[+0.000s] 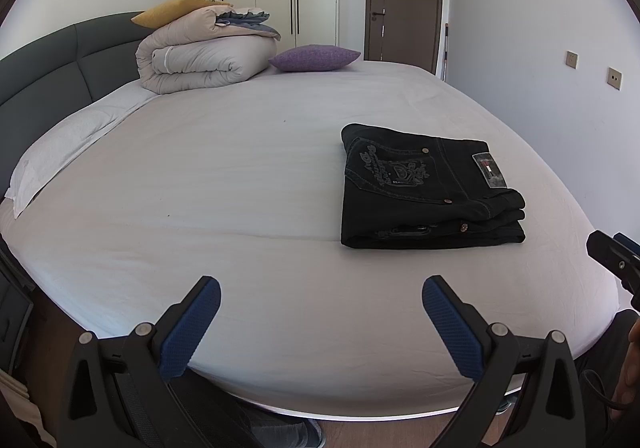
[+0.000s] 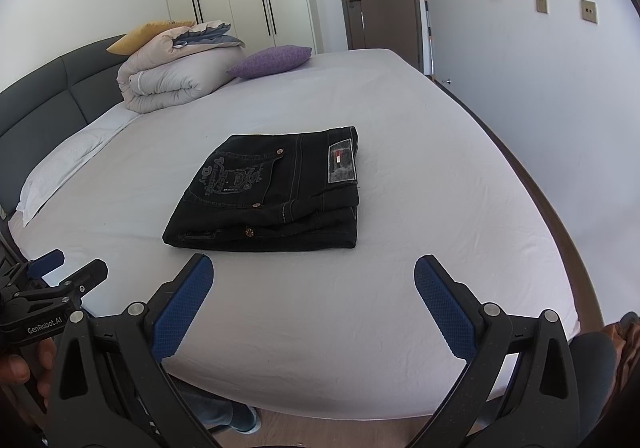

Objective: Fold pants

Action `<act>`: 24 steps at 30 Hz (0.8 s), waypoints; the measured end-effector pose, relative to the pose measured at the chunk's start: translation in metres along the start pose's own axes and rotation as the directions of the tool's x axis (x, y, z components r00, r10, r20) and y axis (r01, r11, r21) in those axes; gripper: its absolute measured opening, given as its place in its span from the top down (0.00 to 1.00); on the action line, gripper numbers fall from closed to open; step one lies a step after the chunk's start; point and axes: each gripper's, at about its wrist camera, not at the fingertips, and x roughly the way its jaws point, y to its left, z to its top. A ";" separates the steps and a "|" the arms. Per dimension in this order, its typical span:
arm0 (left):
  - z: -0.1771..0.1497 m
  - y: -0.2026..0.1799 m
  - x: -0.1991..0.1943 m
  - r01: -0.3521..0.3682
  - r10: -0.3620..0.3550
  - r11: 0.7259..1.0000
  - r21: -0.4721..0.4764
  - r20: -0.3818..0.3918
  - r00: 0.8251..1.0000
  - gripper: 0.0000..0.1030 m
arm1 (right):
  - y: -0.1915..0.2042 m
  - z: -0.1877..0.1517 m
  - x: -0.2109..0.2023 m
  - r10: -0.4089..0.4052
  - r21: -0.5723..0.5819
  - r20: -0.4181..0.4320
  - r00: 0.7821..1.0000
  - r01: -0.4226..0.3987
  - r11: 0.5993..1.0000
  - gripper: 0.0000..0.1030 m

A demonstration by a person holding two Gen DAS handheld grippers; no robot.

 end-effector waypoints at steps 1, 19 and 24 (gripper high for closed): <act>0.000 0.001 0.000 0.000 0.000 1.000 0.001 0.000 1.000 0.00 | 0.000 0.000 -0.001 0.000 0.001 0.000 1.000 0.000 1.000 0.00; 0.000 -0.001 0.000 -0.001 0.001 1.000 0.003 -0.001 1.000 0.00 | 0.000 0.000 0.000 0.001 0.000 -0.001 1.000 -0.001 1.000 0.00; 0.000 -0.002 0.000 -0.002 0.002 1.000 0.003 -0.002 1.000 0.00 | -0.001 -0.001 0.002 0.004 -0.002 -0.004 1.000 -0.004 1.000 0.00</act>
